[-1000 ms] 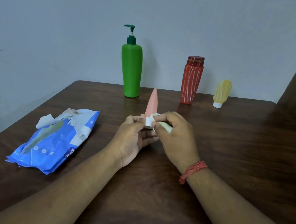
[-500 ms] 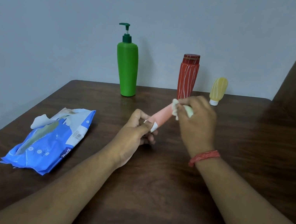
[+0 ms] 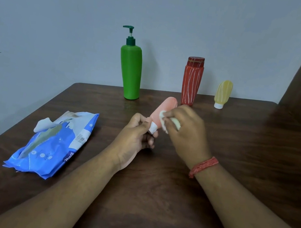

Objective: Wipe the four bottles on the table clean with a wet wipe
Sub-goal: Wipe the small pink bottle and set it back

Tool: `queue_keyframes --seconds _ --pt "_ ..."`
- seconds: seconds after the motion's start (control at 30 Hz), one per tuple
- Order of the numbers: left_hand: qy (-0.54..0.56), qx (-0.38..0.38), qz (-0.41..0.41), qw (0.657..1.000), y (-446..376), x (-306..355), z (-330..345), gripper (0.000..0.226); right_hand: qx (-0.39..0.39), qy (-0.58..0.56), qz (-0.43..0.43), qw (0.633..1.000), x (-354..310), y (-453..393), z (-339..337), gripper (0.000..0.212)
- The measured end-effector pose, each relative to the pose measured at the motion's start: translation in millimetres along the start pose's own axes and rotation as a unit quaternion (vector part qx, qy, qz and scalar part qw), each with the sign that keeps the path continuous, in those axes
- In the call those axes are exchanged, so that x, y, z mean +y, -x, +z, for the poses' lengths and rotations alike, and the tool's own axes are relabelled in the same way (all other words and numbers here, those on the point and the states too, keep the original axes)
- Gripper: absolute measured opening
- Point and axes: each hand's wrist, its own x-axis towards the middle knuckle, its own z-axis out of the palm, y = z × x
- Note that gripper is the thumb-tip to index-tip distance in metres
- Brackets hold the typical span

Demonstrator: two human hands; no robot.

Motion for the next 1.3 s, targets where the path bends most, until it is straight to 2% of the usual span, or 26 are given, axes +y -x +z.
queue_keyframes --seconds 0.1,0.17,0.23,0.4,0.47,0.53,0.63,0.7,0.77,0.87,0.93,1.03,1.1,1.23,1.3 --pt "-0.038 -0.047 -0.009 0.998 2.7 -0.3 3.7 0.018 0.097 -0.005 0.065 0.993 12.5 -11.4 -16.0 0.001" --pt "-0.042 -0.060 -0.012 0.997 3.7 -1.2 4.5 0.017 0.107 -0.004 0.098 0.989 17.9 -13.9 -23.2 0.005" --pt "-0.027 -0.054 -0.018 0.998 3.9 -0.6 4.5 0.016 0.081 -0.007 0.089 0.993 16.7 -10.6 -20.5 0.002" --pt "0.051 -0.009 -0.027 0.998 1.1 1.8 -1.9 0.017 -0.050 -0.033 -0.045 0.997 -1.9 4.4 0.6 0.007" --pt "0.052 -0.010 -0.029 0.998 0.2 1.7 -4.4 0.017 -0.067 -0.017 -0.066 0.995 -2.6 3.4 0.3 0.008" --pt "0.035 -0.026 -0.037 0.998 0.3 1.8 -4.0 0.015 -0.017 -0.011 -0.043 0.999 1.6 -1.1 -4.3 0.006" --pt "0.023 -0.065 -0.044 0.997 1.4 1.8 -1.5 0.015 0.062 0.003 0.040 0.997 12.4 -11.3 -19.0 0.004" --pt "0.025 -0.080 -0.047 0.995 2.4 1.9 -0.9 0.017 0.060 0.006 0.093 0.994 18.2 -14.2 -26.6 0.005" --pt "0.034 -0.075 -0.052 0.995 2.4 1.7 -2.1 0.016 0.040 -0.001 0.107 0.993 19.0 -11.2 -25.0 0.008" --pt "0.060 -0.047 -0.056 0.996 1.0 1.5 -4.8 0.014 0.009 -0.031 0.034 0.999 9.8 -3.0 -12.0 0.013" --pt "0.077 -0.028 -0.058 0.995 -0.3 1.4 -5.6 0.016 -0.038 -0.045 -0.025 0.998 1.1 3.3 -2.8 0.011" --pt "0.079 -0.014 -0.053 0.995 -1.2 1.1 -5.7 0.020 -0.095 -0.023 -0.081 0.992 -7.2 6.6 1.0 0.012" --pt "0.053 -0.023 -0.047 0.997 -1.4 0.7 -4.2 0.020 -0.074 0.014 -0.092 0.993 -5.9 4.5 -1.8 0.011" --pt "-0.032 -0.046 -0.026 0.998 -0.1 -1.3 0.6 0.016 0.026 0.042 -0.044 0.998 1.6 -3.5 -8.8 0.014" --pt "-0.054 -0.046 -0.016 0.997 0.8 -2.2 1.5 0.020 0.002 0.031 -0.036 0.999 -0.4 -2.5 -9.2 0.014"
